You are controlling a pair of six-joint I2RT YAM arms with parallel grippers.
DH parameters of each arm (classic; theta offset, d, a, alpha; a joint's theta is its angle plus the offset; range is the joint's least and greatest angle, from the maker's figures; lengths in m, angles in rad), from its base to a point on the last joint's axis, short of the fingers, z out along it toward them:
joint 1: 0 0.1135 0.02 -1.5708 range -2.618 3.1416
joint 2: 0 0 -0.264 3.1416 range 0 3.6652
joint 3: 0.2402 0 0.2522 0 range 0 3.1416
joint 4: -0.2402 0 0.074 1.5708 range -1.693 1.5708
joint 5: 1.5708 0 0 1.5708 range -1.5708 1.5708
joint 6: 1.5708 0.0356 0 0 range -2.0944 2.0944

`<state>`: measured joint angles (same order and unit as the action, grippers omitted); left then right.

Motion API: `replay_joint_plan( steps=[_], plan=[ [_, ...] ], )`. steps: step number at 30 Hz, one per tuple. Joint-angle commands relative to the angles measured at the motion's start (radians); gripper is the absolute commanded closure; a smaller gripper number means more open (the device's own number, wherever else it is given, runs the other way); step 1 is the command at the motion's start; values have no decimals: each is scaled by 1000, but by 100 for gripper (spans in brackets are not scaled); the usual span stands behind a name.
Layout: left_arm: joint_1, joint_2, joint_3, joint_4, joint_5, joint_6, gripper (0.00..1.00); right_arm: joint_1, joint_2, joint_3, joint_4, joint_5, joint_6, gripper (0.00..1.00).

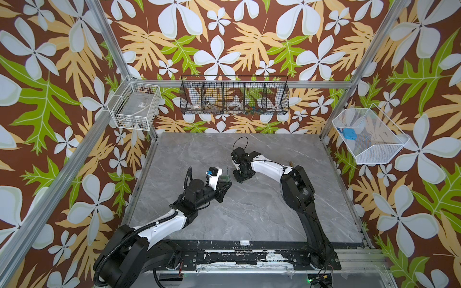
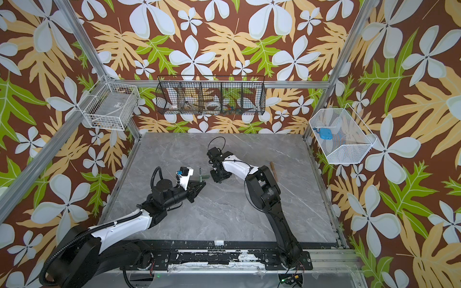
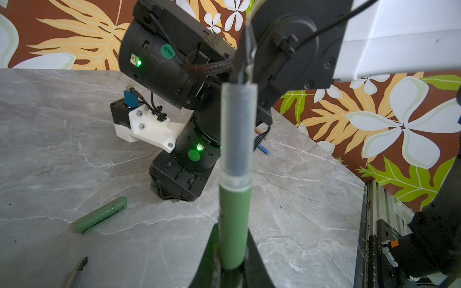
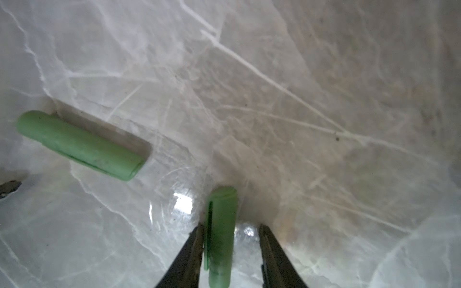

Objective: Insert the pens into the pen caps
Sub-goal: 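Lift the green cap with the right gripper and swing it toward the left gripper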

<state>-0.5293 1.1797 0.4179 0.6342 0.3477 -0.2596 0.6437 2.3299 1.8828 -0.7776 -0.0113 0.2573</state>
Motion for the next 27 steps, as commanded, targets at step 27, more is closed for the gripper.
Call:
replay_joint_plan(
  steps=[27],
  plan=[
    [1,-11,1,24,3,14,100,7,56,14,-119,76,-77,82]
  ],
)
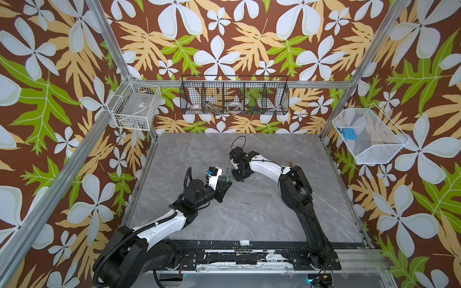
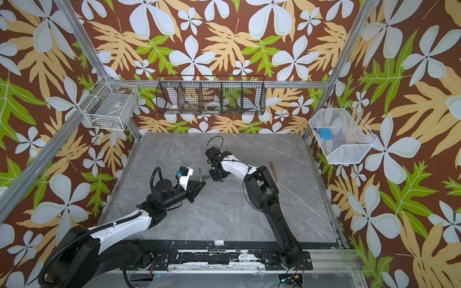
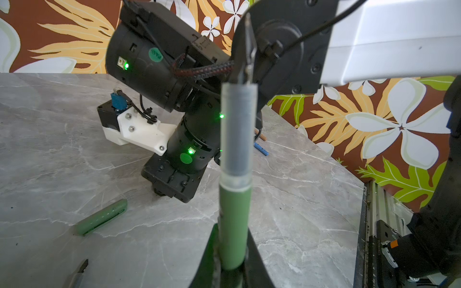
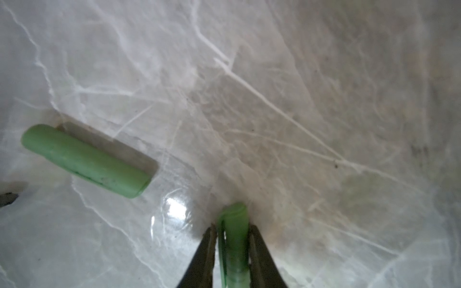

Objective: Insert the pens into the pen caps
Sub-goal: 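Lift the green cap with the right gripper and swing it toward the left gripper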

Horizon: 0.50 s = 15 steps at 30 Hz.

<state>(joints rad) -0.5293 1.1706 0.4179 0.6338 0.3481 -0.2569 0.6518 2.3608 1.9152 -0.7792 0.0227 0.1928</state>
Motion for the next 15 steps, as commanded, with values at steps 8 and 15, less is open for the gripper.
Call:
replay_joint_plan(
  steps=[8,15],
  plan=[
    [0,-4,1,23,2,16,100,-7,-84,-97,0,-28,-15,92],
    [0,0,1,25,4,15,100,-36,-285,-318,262,-169,19,95]
  ],
)
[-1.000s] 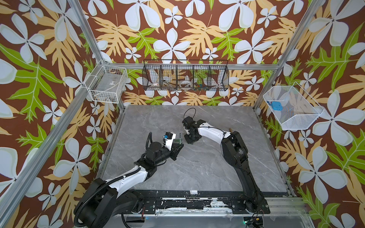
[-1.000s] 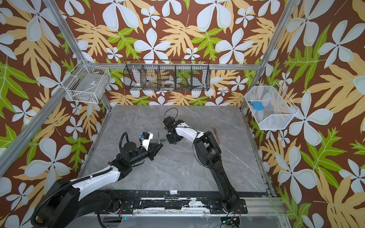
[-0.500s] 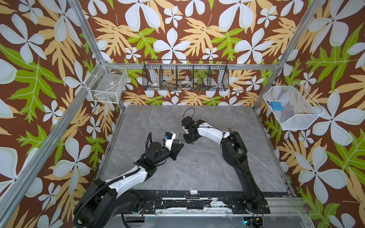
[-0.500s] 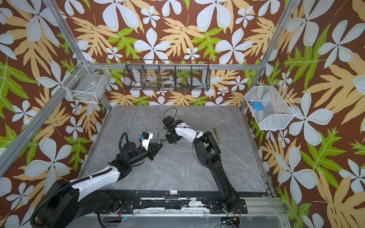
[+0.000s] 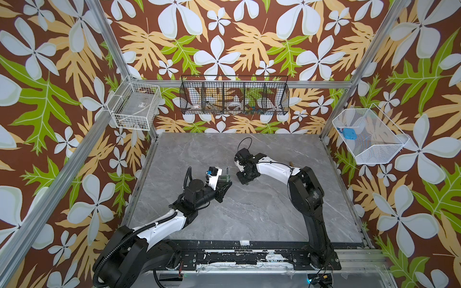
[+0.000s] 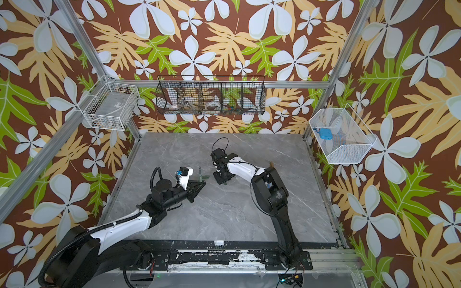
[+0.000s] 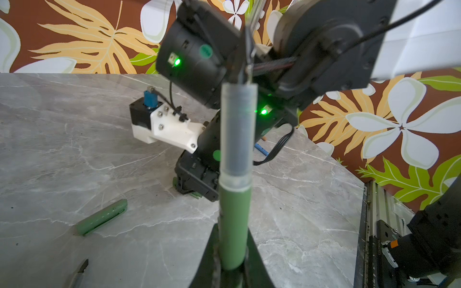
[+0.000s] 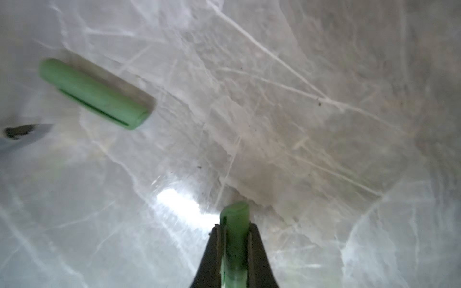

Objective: Insert the pens into the pen caps
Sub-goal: 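Lift the green cap with the right gripper and swing it toward the left gripper, then bring the green cap over the pen tip held by the left gripper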

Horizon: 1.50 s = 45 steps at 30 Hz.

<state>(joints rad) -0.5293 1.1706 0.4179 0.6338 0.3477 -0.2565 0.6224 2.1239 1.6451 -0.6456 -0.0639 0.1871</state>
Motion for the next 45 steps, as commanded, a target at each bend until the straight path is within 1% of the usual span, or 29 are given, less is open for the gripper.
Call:
replay_joint_plan(
  steps=[1,4,8,13,17,21,24,28,30,34,40,45],
  plan=[
    [0,4,1,25,5,17,100,-13,-82,-87,178,-113,30,95],
    [0,10,3,24,4,19,100,-30,-168,-180,290,-176,53,97],
    [0,20,5,28,11,22,100,-52,-264,-258,409,-284,84,98],
    [-3,22,4,32,22,22,100,-56,-396,-365,597,-375,142,99],
    [-13,33,9,35,27,27,100,-56,-505,-478,800,-432,210,100],
    [-26,38,10,41,33,34,100,-55,-598,-608,1058,-526,302,99],
    [-37,38,10,43,41,41,100,-55,-645,-675,1175,-538,332,99],
    [-51,36,7,56,57,46,100,-55,-680,-732,1251,-539,344,97],
    [-52,40,7,57,62,46,100,-55,-688,-748,1291,-553,362,97],
    [-55,44,9,59,67,48,100,-54,-706,-765,1344,-544,383,96],
    [-60,50,12,61,77,44,100,-49,-669,-747,1419,-580,436,94],
    [-63,41,9,63,76,45,100,-30,-639,-731,1431,-597,437,94]
  ],
)
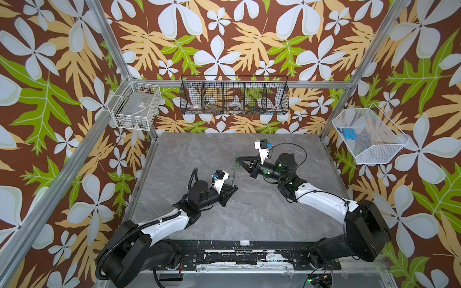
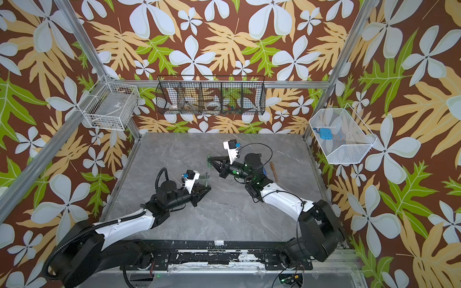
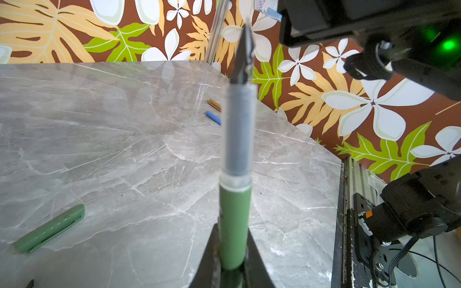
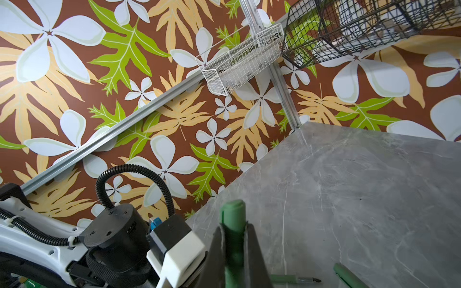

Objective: Insert the pens into the pen caps
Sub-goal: 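Bring the green cap over the pen tip held by the left gripper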

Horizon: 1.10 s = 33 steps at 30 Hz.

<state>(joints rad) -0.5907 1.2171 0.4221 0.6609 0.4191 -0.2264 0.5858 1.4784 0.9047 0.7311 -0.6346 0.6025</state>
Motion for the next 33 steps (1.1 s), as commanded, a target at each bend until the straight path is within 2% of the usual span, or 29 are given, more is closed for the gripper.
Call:
replay_joint_plan(
  steps=[1,12,33],
  plan=[
    [-1,-9,5,36,5,16,100,10,6,12,51,-25,18,94],
    [-1,-15,1,43,9,7,100,27,-3,14,3,-9,-28,94],
    [-2,-18,-5,59,4,-7,100,48,-1,-32,39,-7,-20,94]
  ],
)
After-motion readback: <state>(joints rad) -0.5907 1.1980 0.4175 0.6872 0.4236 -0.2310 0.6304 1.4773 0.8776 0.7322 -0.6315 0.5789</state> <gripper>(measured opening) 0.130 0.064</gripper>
